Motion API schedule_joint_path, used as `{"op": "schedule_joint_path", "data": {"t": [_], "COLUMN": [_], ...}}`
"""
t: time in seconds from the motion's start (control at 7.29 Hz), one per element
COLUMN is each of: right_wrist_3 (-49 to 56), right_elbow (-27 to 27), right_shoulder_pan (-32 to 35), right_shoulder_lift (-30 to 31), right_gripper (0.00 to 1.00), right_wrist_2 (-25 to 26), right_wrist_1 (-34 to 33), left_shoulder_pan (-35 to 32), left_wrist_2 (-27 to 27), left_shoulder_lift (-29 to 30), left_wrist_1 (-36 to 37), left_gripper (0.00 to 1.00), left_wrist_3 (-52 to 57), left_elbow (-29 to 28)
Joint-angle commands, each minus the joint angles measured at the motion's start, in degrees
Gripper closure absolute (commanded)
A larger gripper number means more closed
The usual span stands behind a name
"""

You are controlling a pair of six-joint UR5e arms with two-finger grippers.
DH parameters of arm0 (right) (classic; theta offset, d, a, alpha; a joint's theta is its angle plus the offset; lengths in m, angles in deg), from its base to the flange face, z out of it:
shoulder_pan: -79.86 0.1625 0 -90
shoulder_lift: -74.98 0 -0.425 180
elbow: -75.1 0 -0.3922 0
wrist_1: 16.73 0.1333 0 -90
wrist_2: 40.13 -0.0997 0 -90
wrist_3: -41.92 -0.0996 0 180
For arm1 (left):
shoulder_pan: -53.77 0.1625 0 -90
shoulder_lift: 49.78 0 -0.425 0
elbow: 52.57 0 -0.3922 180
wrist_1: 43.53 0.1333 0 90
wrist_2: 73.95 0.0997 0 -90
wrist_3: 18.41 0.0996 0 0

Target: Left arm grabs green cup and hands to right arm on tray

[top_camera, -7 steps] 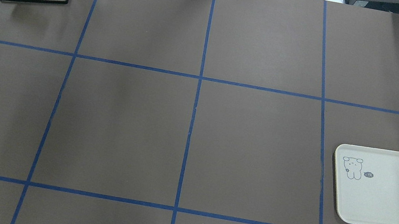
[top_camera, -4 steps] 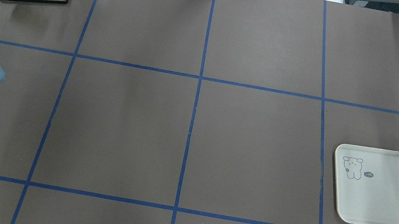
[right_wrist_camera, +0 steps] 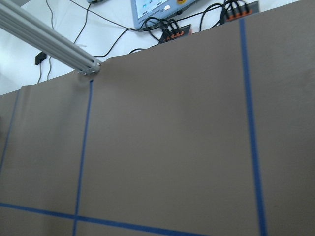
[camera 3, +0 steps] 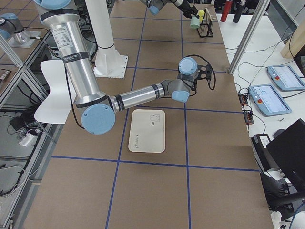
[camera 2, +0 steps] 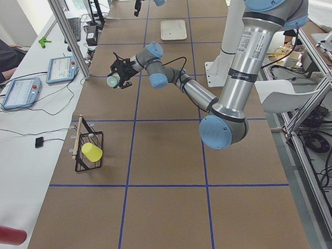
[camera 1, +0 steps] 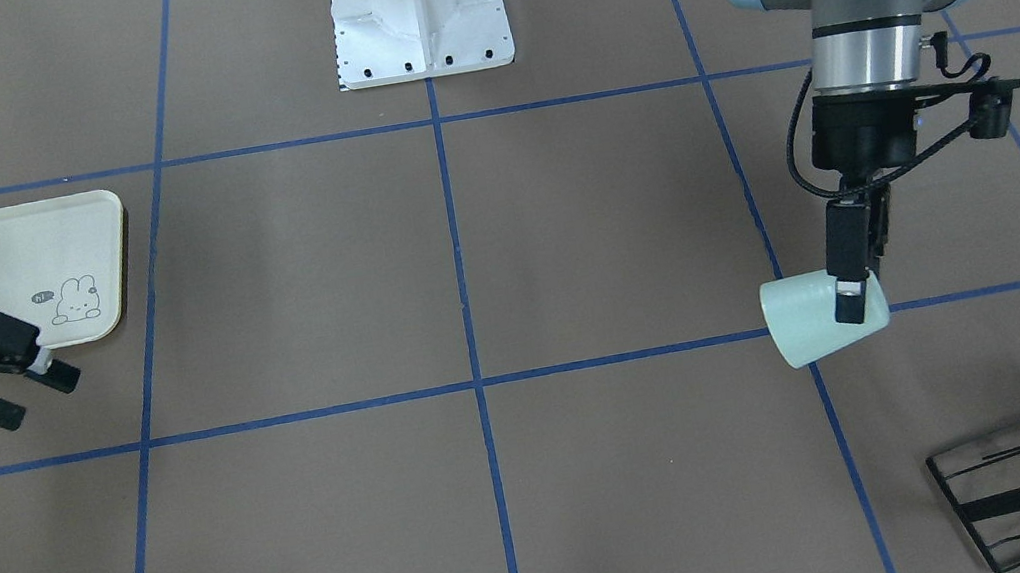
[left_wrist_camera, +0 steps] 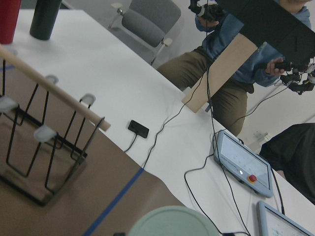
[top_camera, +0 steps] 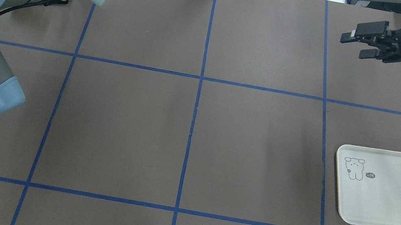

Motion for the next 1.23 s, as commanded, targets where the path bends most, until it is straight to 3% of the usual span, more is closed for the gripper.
{"op": "schedule_joint_path", "data": {"t": [0.0,0.27,0.69,1.1], "right_wrist_3": [-11.1,-19.2,-25.8,-25.8], "right_elbow": [0.3,0.3,0.2,0.4], "right_shoulder_pan": [-5.3,-11.0,-22.1,-23.5], "right_shoulder_lift": [-4.1,-6.1,-6.4,-7.3], "right_gripper": [0.01,0.01,0.01,0.01], "right_wrist_2": [0.5,5.8,21.0,22.9], "right_wrist_1": [7.2,15.7,31.1,32.6], "left_shoulder_pan": [0.2,0.2,0.1,-0.2], "left_wrist_2": [-13.9,-24.1,-32.9,-42.7], "left_shoulder_lift": [6.9,9.6,11.3,11.7], "left_wrist_1": [6.5,8.2,7.7,7.4], "left_gripper": [0.88,0.88,0.88,0.9], "left_wrist_3": [-11.9,-18.8,-27.2,-34.3], "left_elbow": [0.2,0.2,2.5,2.4]}}
